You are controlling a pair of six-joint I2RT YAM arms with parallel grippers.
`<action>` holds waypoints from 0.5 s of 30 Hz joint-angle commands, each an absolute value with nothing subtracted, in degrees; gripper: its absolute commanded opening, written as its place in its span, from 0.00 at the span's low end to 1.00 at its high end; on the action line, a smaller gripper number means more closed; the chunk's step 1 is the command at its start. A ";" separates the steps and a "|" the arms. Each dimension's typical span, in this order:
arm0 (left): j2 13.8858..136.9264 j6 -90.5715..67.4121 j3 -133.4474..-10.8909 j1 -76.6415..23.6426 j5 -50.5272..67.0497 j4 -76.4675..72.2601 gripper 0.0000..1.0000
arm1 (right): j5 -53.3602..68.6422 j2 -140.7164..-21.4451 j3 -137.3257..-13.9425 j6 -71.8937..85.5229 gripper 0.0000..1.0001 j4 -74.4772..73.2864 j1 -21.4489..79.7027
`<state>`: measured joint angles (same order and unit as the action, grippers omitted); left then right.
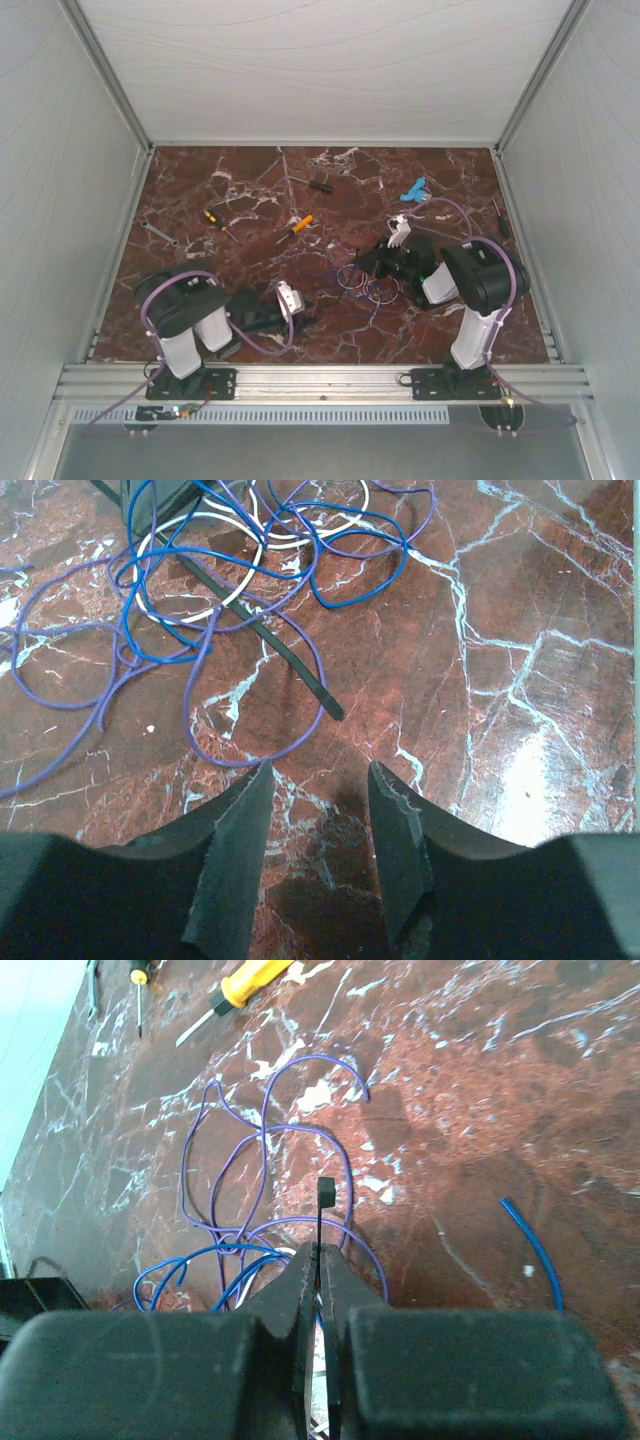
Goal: Zip-tie the wires
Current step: Tie the cable at the center of the board.
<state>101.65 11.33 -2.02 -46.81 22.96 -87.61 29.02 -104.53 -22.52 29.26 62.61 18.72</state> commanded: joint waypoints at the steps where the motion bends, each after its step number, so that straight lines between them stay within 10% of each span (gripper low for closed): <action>1: 102.44 14.29 -3.60 -46.92 25.60 -95.36 0.43 | 31.47 -105.73 -23.55 29.07 0.00 66.94 20.28; 15: 112.46 18.45 -7.62 -47.09 24.33 -104.85 0.35 | 32.33 -105.20 -24.35 29.23 0.00 66.19 21.34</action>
<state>110.04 16.05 -7.05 -46.89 24.08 -90.83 31.44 -105.16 -23.42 29.45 63.29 20.75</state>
